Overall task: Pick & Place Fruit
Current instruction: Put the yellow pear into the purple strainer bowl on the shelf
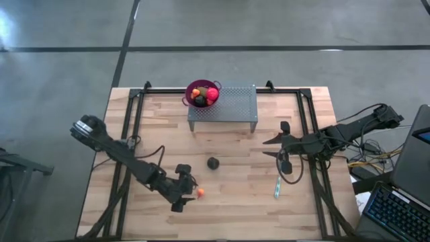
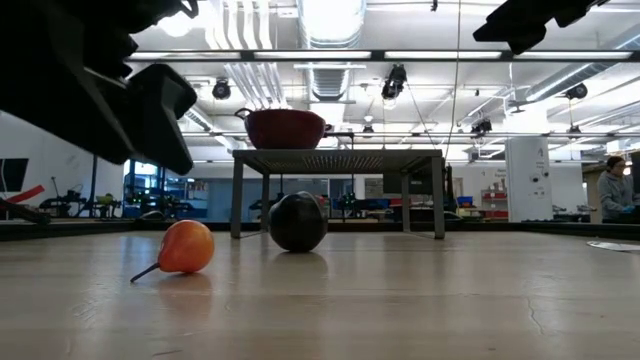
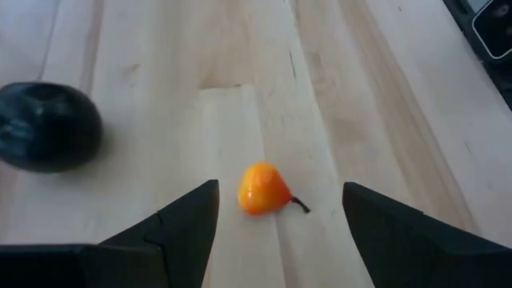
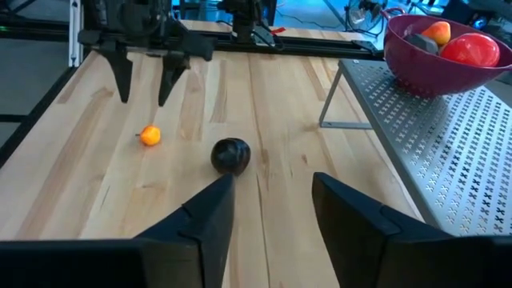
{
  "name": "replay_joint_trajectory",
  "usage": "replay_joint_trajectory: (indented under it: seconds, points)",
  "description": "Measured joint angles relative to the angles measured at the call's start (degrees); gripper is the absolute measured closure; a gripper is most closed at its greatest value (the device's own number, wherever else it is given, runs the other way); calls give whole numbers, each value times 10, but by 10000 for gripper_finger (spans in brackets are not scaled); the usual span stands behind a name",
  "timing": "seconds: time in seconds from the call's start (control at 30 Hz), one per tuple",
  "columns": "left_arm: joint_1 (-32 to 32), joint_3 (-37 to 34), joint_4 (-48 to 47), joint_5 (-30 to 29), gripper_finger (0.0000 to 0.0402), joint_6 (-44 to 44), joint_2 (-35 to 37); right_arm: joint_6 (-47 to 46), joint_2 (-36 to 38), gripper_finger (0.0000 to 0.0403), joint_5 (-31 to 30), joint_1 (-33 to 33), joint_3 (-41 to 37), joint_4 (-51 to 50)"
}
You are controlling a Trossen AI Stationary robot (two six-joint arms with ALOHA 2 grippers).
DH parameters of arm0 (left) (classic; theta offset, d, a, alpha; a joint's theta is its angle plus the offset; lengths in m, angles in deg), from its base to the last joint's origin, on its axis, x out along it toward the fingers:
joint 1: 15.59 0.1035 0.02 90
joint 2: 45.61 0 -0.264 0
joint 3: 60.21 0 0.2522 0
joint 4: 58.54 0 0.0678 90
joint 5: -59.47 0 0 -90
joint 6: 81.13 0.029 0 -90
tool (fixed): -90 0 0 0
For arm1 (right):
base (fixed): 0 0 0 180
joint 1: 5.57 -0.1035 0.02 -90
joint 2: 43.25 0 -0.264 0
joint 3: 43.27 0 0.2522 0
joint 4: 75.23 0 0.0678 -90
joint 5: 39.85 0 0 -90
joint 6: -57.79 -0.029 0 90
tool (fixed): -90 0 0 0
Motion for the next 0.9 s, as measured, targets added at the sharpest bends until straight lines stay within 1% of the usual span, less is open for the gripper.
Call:
replay_joint_trajectory:
  seconds: [0.17, 0.4, 0.6, 0.77, 0.9]
  points:
    - [0, 0, 35, 9, 131, 14, -25, 0, -1, 225, 0, 0, 0, 0]
    - [0, 0, 72, 3, 133, -6, -66, 0, -3, 212, 0, 0, 0, 0]
    - [1, 0, 113, -1, 134, -6, -109, 0, -3, 202, 0, 0, 0, 0]
    - [1, 2, 117, -2, 134, -6, -131, 0, -3, 199, 0, 0, 0, 0]
    - [1, 9, 119, -3, 134, 5, -143, 0, -3, 205, 0, 0, 0, 0]
